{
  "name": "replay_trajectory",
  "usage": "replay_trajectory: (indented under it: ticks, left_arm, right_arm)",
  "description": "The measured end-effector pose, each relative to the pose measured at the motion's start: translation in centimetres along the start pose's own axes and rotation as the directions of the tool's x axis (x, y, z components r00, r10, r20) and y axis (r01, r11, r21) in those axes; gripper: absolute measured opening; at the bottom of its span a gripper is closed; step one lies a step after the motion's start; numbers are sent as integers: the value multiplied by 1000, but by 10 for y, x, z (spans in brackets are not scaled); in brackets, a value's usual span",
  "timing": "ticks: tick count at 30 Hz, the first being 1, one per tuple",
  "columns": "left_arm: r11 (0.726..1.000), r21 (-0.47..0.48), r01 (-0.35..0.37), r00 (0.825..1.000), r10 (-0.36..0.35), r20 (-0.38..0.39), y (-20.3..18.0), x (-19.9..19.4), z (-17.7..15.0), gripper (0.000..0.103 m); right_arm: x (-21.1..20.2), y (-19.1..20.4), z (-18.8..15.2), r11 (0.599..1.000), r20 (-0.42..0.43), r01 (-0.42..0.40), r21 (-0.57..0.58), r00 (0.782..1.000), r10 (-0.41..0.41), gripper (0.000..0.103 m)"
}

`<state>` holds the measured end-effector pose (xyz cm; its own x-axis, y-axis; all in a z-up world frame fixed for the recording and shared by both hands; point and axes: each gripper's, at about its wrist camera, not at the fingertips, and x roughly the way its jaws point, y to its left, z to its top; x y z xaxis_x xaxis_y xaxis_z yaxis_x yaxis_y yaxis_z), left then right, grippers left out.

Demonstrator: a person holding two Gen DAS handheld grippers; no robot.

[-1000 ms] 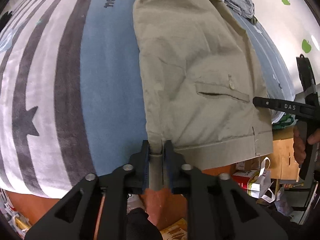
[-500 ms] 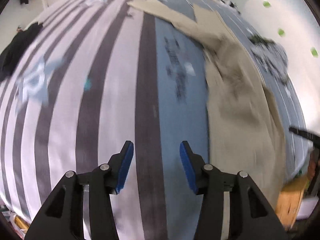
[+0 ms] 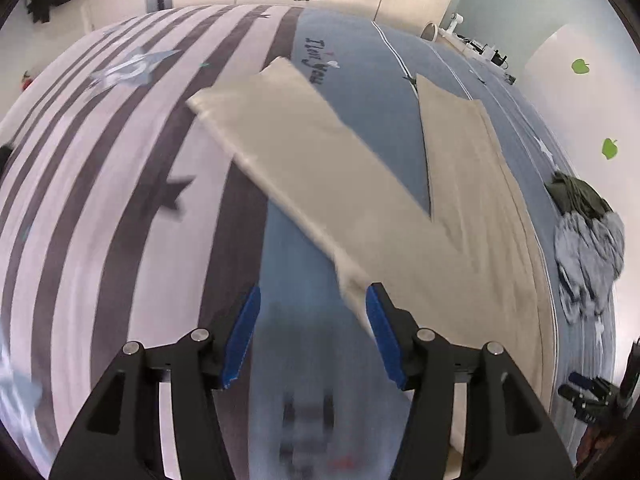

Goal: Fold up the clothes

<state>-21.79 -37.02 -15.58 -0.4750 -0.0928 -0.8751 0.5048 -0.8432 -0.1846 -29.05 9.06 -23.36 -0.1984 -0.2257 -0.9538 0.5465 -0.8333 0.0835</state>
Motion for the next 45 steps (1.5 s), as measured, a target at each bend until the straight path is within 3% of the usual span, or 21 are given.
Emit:
replay_trajectory:
  ticks: [8,12,18,20,22,24,26,30,38,45]
  left_arm:
    - [993,78,-91,996,92,-4,12,64,60,52]
    - [986,50,-158,987,159,-10,27,86,80,52]
    - [992,-38,-123,992,123,-26,52,105,96,52]
    - [991,-19,-135,991,135,-21,51,106,98,40]
    - [991,-3,-137,990,137,-22,52,104,101,12]
    - [992,13,-128,991,128,-23,54,101,103,2]
    - [989,66,-131,991,133,-21,49,96,105,1]
    - [980,142,-142,990,138,33,20,73,115,1]
    - [963,266,-44,992,10,125,-92,28,151,1]
    - [927,375,26,991,-74,113,-219,55,184,1]
  right_arm:
    - [23,-36,35,989,26,135,58,990,-137,52]
    - [26,-46,43,979,43,170,116,983,-176,52]
    - [30,-50,46,969,36,187,159,980,-195,52]
    - [30,-51,47,968,35,188,167,980,-196,52]
    - [30,-52,47,967,32,186,173,980,-194,53]
    - [31,-53,49,967,28,184,178,981,-192,53]
    - [31,-54,51,967,25,185,175,981,-192,53]
    - [27,-61,53,960,30,209,183,975,-219,53]
    - [9,-116,46,931,26,250,266,963,-267,53]
    - [-2,-177,28,908,-1,269,322,959,-284,53]
